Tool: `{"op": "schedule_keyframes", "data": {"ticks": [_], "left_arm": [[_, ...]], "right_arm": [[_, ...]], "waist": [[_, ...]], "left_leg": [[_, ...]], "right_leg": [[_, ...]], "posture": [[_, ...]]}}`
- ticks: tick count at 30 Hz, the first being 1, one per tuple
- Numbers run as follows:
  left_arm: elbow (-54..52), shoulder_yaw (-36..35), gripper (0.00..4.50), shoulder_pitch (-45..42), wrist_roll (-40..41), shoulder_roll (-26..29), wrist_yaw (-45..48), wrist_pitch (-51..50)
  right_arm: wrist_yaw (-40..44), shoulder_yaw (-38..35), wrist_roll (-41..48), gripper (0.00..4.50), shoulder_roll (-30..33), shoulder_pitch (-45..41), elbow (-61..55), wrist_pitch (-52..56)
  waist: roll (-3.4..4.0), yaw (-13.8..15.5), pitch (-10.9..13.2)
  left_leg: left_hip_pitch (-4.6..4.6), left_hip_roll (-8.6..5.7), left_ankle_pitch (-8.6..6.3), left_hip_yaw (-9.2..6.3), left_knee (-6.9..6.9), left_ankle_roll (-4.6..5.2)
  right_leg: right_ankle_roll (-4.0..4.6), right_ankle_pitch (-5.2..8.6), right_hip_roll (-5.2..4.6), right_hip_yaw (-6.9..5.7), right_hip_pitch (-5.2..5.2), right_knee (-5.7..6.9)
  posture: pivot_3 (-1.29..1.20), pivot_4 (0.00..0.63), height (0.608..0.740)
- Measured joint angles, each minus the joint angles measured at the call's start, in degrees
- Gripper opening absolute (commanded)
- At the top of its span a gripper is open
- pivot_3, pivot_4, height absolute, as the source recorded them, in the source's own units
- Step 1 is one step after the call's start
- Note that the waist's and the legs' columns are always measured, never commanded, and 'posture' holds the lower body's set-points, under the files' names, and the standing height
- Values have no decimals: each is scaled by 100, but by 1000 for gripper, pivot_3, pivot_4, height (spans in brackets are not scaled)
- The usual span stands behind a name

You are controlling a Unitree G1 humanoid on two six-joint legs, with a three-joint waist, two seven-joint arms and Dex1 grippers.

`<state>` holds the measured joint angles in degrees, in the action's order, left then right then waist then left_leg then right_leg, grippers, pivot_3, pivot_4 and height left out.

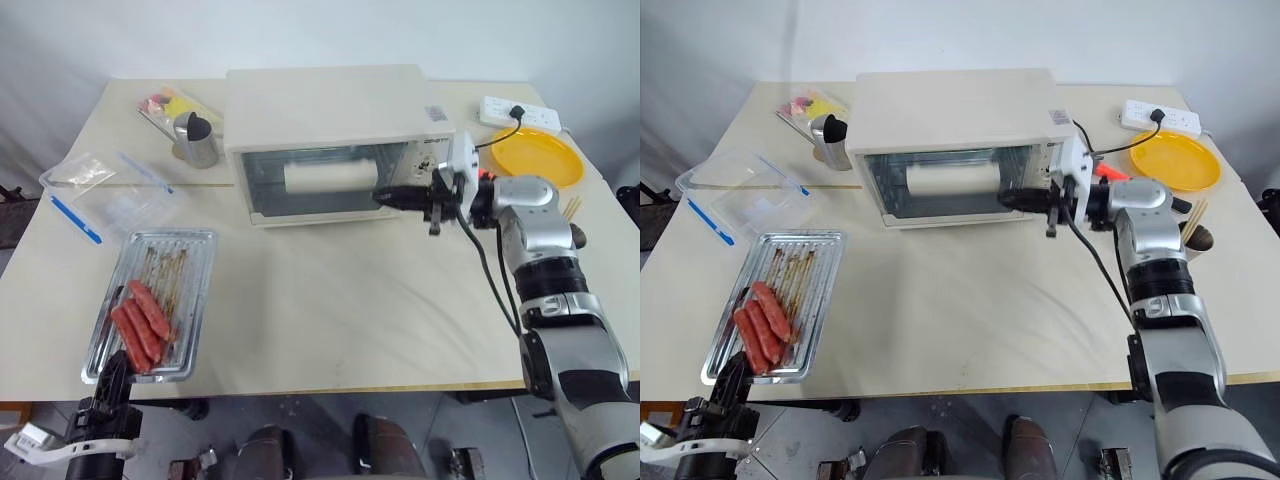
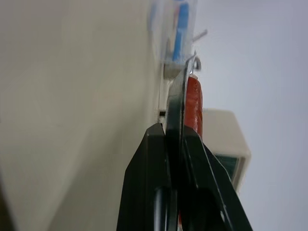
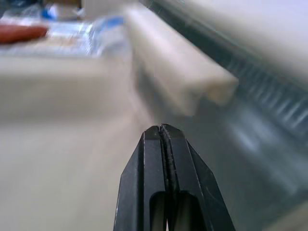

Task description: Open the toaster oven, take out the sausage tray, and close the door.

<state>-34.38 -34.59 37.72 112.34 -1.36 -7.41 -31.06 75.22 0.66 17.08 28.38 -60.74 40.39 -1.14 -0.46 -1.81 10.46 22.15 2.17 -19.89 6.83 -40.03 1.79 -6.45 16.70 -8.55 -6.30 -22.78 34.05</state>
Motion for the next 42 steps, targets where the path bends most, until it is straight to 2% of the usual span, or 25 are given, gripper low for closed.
{"op": "schedule_keyframes", "data": {"ticks": [7,16,19,21,29,32,36,42], "left_arm": [[176,78,0,5,-4,881,294,-785],[1017,57,0,-192,-9,2310,1173,-2005],[1573,118,0,-661,-12,2994,1459,-2607],[1839,253,0,-1006,-13,3229,1547,-2886],[2952,955,0,-2631,-18,3773,1500,-3655],[3464,1256,0,-3275,-19,4057,1497,-3992],[4104,1518,0,-3913,-19,4391,1496,-4349],[5151,2411,0,-5254,-141,4736,1329,-4817]], "right_arm": [[-507,-348,68,36,-146,-443,323,72],[513,-158,268,36,308,255,-1005,969],[980,102,272,36,584,703,-1536,1174],[1125,172,266,36,753,856,-1658,1233],[1269,343,249,36,1337,1197,-1909,1223],[1273,384,232,595,1458,1355,-1939,1221],[1273,388,198,1940,1633,1501,-1976,1232],[1272,360,210,3885,1917,1785,-2106,1236]], "waist": [[3,-22,1],[5,-9,2],[11,19,5],[20,12,10],[21,13,11],[21,19,11],[22,14,12],[21,33,13]], "left_leg": [[0,-1,3,10,-3,0],[19,5,7,25,7,-18],[17,4,11,29,7,-22],[17,0,14,43,6,-16],[7,0,23,47,9,-24],[5,0,25,51,9,-27],[3,0,26,55,9,-28],[3,-4,33,56,8,-30]], "right_leg": [[1,0,3,9,-13,21],[8,5,7,7,-77,81],[8,5,11,-15,-80,93],[4,3,9,-18,-79,100],[-7,-3,10,-16,-81,118],[-8,-4,9,-21,-86,134],[-12,-5,7,-24,-90,143],[-21,-10,7,-27,-89,144]], "posture": [[0,150,740],[0,150,740],[0,150,740],[0,150,740],[0,150,740],[0,150,740],[0,150,740],[0,150,740]]}}
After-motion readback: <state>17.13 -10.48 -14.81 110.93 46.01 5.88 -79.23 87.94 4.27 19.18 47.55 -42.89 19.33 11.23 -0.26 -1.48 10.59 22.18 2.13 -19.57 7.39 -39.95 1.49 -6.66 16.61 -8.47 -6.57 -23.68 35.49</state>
